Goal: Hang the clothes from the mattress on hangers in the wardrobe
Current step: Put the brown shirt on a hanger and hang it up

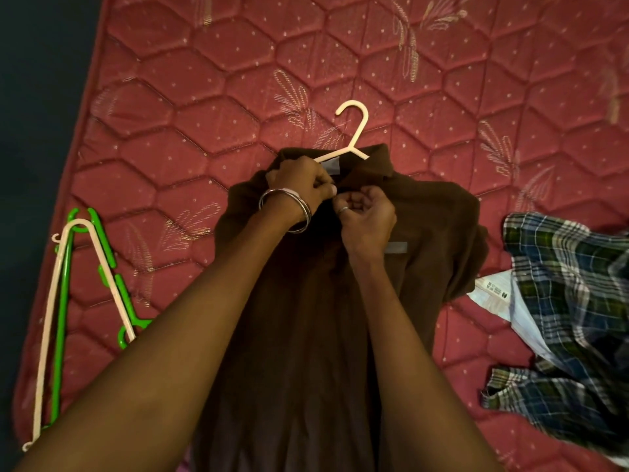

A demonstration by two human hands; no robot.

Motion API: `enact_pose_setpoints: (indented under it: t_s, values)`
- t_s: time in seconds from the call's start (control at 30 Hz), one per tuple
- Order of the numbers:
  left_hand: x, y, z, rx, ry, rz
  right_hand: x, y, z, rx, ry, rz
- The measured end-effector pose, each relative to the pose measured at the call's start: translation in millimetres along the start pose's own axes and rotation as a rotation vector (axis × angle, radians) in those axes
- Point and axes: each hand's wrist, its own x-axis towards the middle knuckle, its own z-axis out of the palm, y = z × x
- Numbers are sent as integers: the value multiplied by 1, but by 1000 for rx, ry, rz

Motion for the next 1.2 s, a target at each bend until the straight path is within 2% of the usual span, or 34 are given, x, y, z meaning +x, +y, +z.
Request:
enact_pose_setpoints:
  t_s: [0.07,0.2,0.3,0.4,0.53,0.67,0.77,0.83,0.9,0.97,1.0,1.03,1.1,1.2]
  values:
    - [0,3,3,53,33,20,1,-1,-1,37,-27,-12]
    - [-6,0,13,-121,78,-31,1,-1,-2,114,-32,-12]
    - [-8,-5,23,-170,29,-139,2,-4,-5,289,-120,34]
    - [-8,-8,23,-216,-15,-127,5,-6,-11,395,-233,75]
    - [-4,-15,22,-157,-12,-82,6,-8,-17,271,-291,33]
    - [-1,-22,20,-125,-1,-33,8,-8,-21,-10,-250,-65]
    - [-4,-19,20,-189,16,-4,8,-12,-22,-199,-238,-159]
    - [-5,-20,23,-224,118,42,6,-15,-24,-272,-191,-191]
    - [-3,-27,17,-210,310,81,6,-19,-31,-326,-7,-294]
    - [4,-39,7,-119,440,8,13,-29,-38,-346,283,-437]
    - [8,-46,1,-52,446,-61,20,-37,-38,-331,377,-492]
    - [11,-52,-4,-2,415,-124,31,-44,-37,-310,397,-520]
    - [17,-61,-12,17,317,-206,59,-59,-26,-302,250,-455]
    - [21,-65,-18,34,142,-167,101,-63,-2,-569,-102,-181]
